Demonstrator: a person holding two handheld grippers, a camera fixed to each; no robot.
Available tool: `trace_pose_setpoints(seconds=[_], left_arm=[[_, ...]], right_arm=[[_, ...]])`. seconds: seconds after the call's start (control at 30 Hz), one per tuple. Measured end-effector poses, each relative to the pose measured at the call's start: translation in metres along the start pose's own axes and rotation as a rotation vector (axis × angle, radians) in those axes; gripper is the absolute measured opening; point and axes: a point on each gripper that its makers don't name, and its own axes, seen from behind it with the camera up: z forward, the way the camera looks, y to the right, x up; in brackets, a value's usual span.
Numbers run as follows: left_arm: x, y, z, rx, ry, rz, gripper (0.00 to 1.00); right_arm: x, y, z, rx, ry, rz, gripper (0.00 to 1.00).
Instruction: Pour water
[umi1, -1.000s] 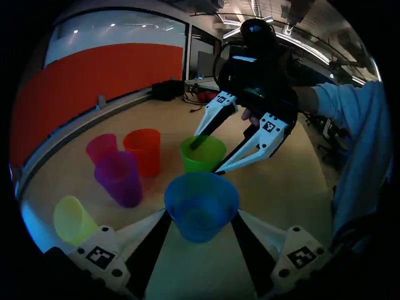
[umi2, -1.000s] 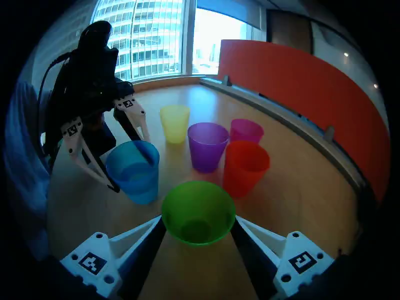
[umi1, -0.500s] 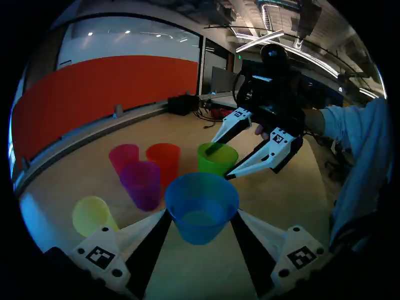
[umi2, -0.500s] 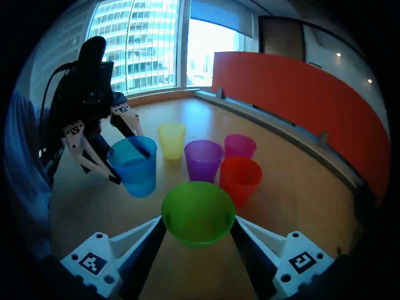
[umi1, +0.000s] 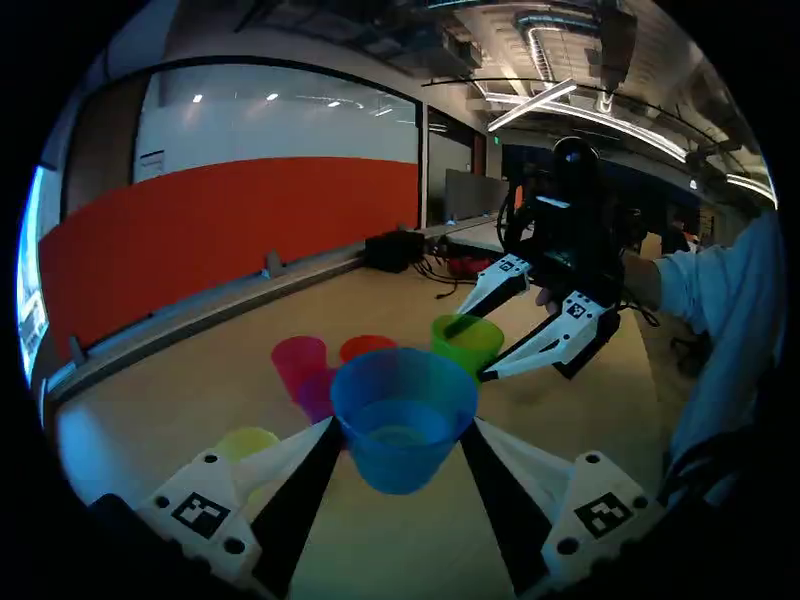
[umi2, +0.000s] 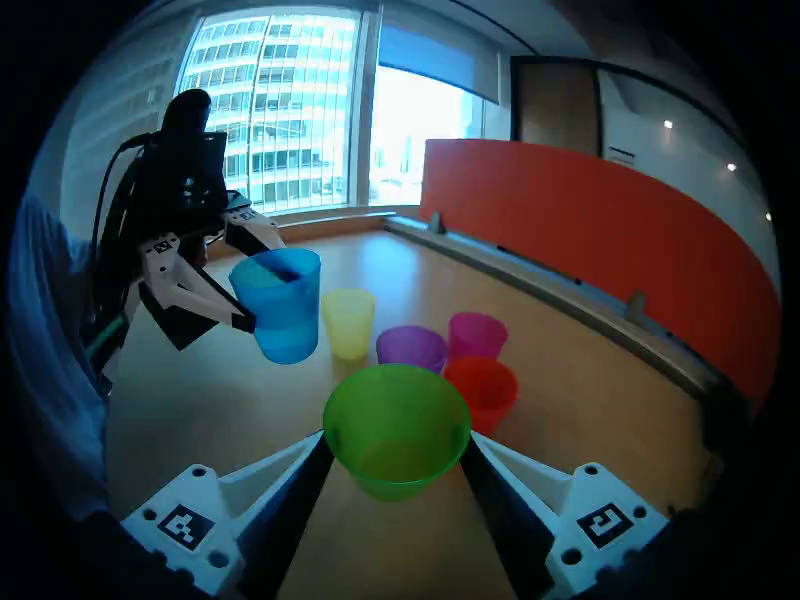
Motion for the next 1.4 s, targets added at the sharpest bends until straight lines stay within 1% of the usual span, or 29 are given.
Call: trace_pose_setpoints(seconds=[0.3, 0.47, 0.67, 1.1, 1.4], left_arm=[[0.023, -0.010, -0.018, 0.028, 0.068, 0.003, 0.83], [0.035, -0.016, -0.026, 0.047, 0.102, 0.005, 0.82], [0.047, -0.020, -0.034, 0.059, 0.140, -0.001, 0.83], [0.063, -0.024, -0.047, 0.073, 0.195, -0.021, 0.83], [0.073, -0.026, -0.051, 0.083, 0.215, -0.008, 0.83]], right_arm=[[0.034, -0.006, -0.006, -0.013, 0.100, 0.012, 0.90], [0.051, -0.012, -0.009, -0.013, 0.147, 0.006, 0.90], [0.067, -0.018, -0.009, -0.015, 0.185, -0.007, 0.91], [0.091, -0.025, -0.012, -0.017, 0.258, -0.001, 0.91], [0.103, -0.029, -0.013, -0.013, 0.290, 0.002, 0.91]])
